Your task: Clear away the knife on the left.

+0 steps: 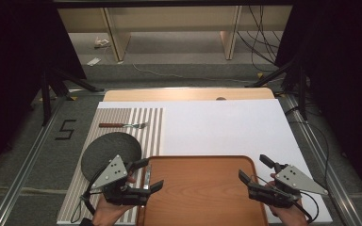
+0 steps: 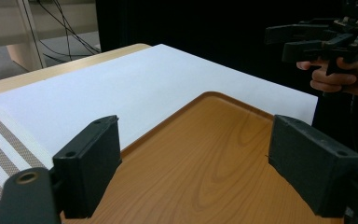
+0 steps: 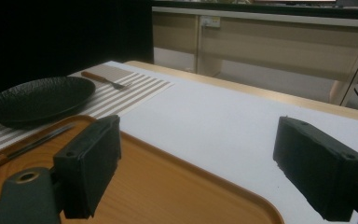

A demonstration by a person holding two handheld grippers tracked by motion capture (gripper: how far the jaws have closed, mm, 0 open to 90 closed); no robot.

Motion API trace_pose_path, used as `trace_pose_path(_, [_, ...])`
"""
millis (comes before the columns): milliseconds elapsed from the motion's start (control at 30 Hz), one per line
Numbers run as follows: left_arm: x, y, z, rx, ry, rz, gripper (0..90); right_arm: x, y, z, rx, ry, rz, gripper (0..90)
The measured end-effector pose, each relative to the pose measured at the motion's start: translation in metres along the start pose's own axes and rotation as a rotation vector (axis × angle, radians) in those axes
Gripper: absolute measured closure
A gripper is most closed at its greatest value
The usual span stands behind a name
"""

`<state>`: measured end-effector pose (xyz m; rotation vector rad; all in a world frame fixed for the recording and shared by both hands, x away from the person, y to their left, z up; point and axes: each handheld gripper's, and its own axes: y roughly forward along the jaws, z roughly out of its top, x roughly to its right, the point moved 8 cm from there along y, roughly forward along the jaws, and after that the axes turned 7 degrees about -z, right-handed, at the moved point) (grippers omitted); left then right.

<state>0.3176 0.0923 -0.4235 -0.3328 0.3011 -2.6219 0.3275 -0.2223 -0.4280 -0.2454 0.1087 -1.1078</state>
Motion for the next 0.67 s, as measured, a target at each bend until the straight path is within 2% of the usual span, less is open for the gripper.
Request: trace_pose_path(667, [-0.0011,0.0014,0.0001,-0.001,0.0,-0.003,15.9,-0.0002,0.0005,-0.0001,0.001,0.0,0.001,16.1])
